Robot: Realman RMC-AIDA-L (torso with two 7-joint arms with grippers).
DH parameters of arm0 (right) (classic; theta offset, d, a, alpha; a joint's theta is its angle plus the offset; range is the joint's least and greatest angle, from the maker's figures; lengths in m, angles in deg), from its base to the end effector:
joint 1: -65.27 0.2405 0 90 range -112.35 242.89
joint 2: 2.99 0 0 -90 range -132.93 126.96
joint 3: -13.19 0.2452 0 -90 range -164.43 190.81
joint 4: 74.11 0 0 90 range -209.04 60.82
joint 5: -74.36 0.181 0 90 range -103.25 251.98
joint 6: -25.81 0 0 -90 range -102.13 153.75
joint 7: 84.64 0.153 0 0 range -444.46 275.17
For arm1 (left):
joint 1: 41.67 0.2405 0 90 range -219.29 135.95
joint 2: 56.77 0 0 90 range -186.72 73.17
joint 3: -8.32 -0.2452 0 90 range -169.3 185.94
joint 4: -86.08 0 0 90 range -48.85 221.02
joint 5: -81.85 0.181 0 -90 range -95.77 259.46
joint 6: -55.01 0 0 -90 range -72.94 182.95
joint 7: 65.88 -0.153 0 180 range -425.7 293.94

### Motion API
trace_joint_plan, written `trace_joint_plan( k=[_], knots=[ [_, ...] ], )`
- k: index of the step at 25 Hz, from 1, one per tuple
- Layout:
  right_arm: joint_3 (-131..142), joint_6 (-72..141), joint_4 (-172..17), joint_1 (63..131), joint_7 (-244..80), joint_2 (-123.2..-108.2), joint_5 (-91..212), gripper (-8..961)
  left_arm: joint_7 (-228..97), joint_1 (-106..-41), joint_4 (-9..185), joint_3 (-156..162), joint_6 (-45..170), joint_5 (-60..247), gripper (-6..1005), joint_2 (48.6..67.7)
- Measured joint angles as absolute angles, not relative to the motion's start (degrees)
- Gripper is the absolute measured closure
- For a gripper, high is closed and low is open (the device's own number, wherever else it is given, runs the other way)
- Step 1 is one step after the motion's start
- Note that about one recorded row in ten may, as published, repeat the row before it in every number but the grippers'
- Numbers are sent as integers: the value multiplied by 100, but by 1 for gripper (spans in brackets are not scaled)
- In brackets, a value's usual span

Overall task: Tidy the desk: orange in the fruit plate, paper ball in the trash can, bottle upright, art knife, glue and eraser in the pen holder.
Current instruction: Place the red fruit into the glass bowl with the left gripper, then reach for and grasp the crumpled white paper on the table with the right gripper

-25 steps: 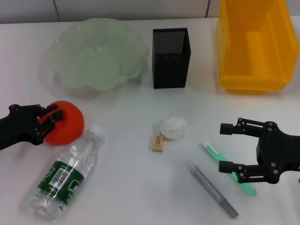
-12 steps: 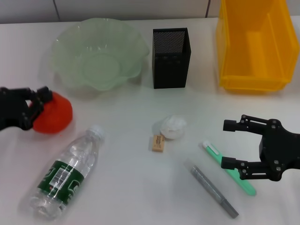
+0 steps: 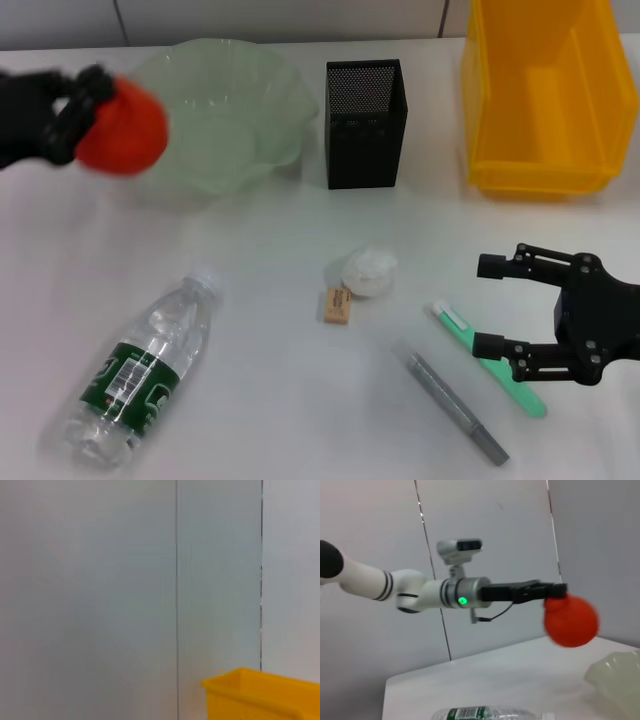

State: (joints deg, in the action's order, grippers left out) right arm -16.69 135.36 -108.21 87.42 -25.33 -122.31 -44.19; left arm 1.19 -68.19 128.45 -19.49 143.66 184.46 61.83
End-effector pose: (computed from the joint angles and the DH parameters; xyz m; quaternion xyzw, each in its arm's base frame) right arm 0.2492 0.2285 0.0057 -0.9338 0.1168 0.3278 0.0833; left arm -0.2457 0.3222 0.0634 -0.8813 -0.1376 -0.3198 0.3195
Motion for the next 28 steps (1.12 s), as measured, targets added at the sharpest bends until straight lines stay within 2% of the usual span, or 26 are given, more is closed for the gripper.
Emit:
trace_joint_plan(
  k=[4,5,10,16,17,22,25,26,28],
  knots=[
    [-1669,13564,-10821,8736,-2523,-12232,-4401,118,115,-7250,12443,-1955,13826,18402,933,6187],
    [-1668,13566,-10821,8729,-2521,-12233,-4400,118,57,-7560,12052,-1949,13333,18371,933,6185],
    [-1669,13548,-10821,8690,-2514,-12234,-4400,118,-238,-7987,11401,-1951,12537,18130,935,6212],
    [-1664,13526,-10820,8645,-2512,-12234,-4364,119,-274,-8136,11243,-2098,12253,18047,839,6213],
    [-1649,13527,-10821,8636,-2500,-12232,-4327,119,-274,-8117,11296,-2143,12320,18037,823,6212],
    [-1570,13601,-11048,8564,-2121,-12216,-4114,119,-274,-7780,11593,-2176,13156,18037,589,6174],
    [-1568,13753,-11629,8561,-1529,-12223,-4060,118,-274,-7224,12001,-2600,13950,18088,526,6155],
    [-1578,13809,-11947,8574,-1254,-12230,-4053,118,-274,-7224,12001,-2600,13950,18088,505,6155],
    [-1673,13825,-12967,8694,-24,-12245,-4069,119,-273,-6640,12503,-3406,14368,18093,463,6133]
  ],
)
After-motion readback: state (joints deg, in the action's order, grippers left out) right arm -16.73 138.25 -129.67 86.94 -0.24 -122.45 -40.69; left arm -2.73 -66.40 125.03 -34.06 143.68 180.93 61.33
